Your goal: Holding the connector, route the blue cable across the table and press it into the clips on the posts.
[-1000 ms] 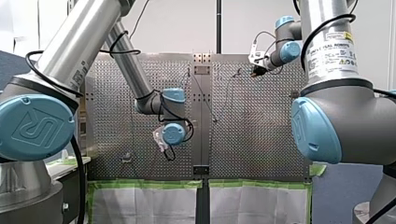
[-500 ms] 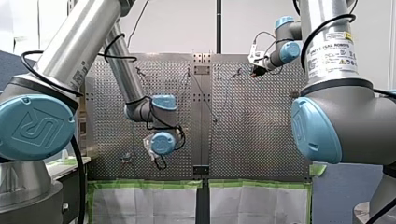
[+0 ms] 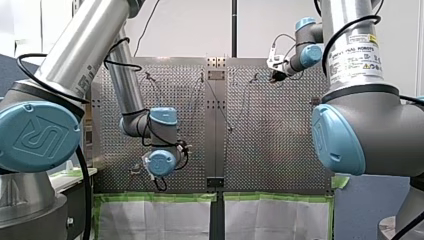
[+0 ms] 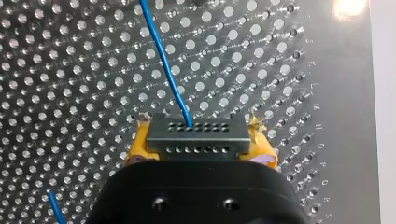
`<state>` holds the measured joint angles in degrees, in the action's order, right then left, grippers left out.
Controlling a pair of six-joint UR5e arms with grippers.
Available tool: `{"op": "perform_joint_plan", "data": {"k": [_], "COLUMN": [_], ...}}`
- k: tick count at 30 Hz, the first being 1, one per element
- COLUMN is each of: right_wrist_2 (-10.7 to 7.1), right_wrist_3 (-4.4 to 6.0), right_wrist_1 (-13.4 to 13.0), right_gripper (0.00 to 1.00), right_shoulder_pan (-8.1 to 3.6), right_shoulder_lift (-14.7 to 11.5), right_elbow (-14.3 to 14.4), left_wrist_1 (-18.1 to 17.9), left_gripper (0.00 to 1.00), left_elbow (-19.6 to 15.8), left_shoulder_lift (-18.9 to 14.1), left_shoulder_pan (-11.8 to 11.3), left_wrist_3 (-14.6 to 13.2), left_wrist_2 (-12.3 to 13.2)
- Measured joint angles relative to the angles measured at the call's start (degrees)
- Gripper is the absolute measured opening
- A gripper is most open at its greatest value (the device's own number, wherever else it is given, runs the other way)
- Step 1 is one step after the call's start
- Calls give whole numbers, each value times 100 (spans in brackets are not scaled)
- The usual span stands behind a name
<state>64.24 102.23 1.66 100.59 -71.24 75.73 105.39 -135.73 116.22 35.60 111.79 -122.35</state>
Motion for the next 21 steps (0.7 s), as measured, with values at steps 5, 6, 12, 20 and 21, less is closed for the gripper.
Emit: {"op": "perform_joint_plan", "data": {"k": [5,6,12,20,21], "right_wrist_2": [1,2,2,2,2], "right_wrist_3": [0,0,0,0,0], "right_wrist_1": [0,0,0,0,0], "right_gripper": [0,0,0,0,0], "right_shoulder_pan": [-10,-13,-16,-17,-17], "right_shoulder_lift": [0,0,0,-1,-1], "right_elbow": [-1,-1,-1,0,0], "left_wrist_1": [43,49,61,62,62], "left_gripper": [100,100,100,100,100], "left_elbow": [-220,-260,-370,-380,-381], "left_shoulder_lift": [0,0,0,0,0], "left_shoulder_pan": [-1,-2,-2,1,2], "left_wrist_3": [0,0,0,0,0], "left_wrist_2": [7,7,6,6,6]}}
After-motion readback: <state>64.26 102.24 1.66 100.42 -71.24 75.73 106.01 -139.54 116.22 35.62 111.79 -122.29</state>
